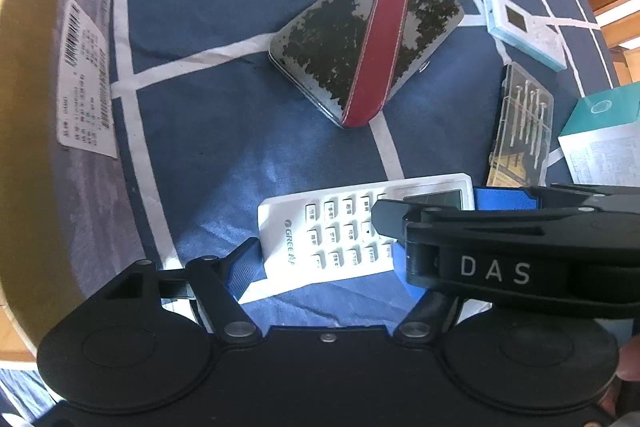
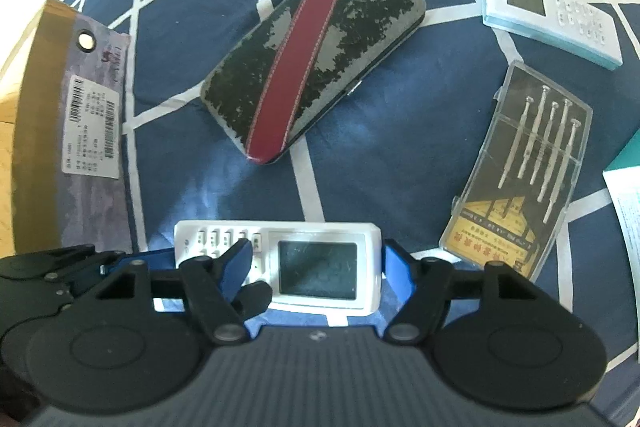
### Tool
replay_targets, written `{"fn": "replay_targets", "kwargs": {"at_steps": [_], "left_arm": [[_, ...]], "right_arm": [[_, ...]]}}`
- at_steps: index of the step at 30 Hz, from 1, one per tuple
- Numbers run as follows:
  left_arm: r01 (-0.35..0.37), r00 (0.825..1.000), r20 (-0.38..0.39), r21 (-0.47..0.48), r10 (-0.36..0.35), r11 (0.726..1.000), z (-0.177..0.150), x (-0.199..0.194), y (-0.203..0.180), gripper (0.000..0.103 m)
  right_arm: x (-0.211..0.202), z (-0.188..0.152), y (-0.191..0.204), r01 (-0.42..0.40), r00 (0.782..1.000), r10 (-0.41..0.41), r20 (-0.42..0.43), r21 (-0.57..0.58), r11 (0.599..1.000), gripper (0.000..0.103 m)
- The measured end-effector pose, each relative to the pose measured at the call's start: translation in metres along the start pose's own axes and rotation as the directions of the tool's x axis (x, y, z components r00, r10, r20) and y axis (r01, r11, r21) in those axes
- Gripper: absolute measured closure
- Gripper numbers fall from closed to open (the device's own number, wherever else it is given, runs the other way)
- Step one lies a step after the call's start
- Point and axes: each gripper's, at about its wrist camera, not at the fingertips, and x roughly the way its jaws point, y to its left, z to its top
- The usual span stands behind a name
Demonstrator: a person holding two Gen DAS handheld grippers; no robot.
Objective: Organize objects
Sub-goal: 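Close the right gripper on the white phone, then carry the white phone with the right gripper over the cardboard box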
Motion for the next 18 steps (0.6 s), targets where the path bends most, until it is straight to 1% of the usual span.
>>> {"fn": "replay_targets", "kwargs": {"at_steps": [9, 14, 18], "left_arm": [[-0.041, 0.995, 0.096, 0.004, 0.04, 0.999, -0.021, -0.045, -0.01, 0.033], [-0.055, 0.986, 0.156, -0.001, 0.055, 0.998, -0.042, -0.075, -0.01, 0.033], [-0.063, 0.979, 0.192, -0.004, 0.063, 0.998, -0.061, -0.098, -0.005, 0.033]], "right_arm": [[-0.038, -0.017, 0.014, -0.033, 0.996, 0.036, 0.082, -0.045, 0.998, 0.033], [-0.064, -0.032, 0.031, -0.04, 0.99, 0.05, 0.133, -0.078, 0.996, 0.033], [-0.085, -0.05, 0.047, -0.043, 0.984, 0.06, 0.168, -0.105, 0.994, 0.033]]}}
